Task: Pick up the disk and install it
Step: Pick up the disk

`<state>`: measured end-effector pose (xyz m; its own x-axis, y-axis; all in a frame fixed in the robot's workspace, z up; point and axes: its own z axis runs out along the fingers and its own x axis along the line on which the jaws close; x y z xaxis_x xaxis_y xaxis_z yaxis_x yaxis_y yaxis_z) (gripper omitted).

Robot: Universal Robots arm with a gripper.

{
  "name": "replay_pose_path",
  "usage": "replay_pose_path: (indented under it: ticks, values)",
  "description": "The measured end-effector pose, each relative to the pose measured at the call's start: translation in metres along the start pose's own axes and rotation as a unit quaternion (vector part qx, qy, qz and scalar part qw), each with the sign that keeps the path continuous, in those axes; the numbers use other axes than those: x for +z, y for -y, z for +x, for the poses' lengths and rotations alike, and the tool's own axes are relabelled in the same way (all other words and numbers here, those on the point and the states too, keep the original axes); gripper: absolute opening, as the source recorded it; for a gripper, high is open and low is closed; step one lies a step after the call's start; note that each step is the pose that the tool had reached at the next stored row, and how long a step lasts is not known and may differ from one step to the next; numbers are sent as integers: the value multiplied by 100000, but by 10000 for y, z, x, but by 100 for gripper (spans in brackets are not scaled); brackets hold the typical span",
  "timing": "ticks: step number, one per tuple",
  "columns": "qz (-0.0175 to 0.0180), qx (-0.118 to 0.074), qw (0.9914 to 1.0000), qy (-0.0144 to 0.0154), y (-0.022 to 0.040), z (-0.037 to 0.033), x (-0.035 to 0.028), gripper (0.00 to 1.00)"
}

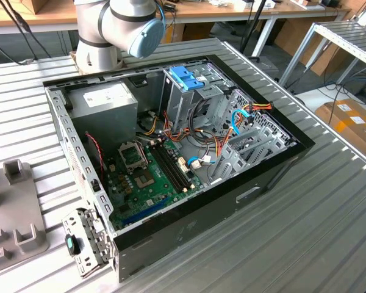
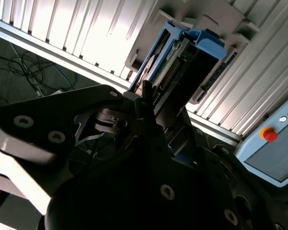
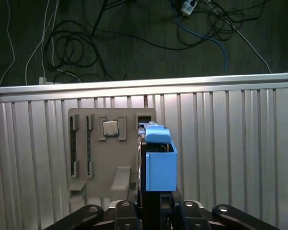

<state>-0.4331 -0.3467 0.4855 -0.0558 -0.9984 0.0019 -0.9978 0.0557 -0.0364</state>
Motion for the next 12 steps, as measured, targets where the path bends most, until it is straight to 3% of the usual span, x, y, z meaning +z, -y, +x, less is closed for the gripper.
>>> replay_pose_path:
  ticks: [12]
  values:
    - [0,1,100000,2,24,-2,-23,35]
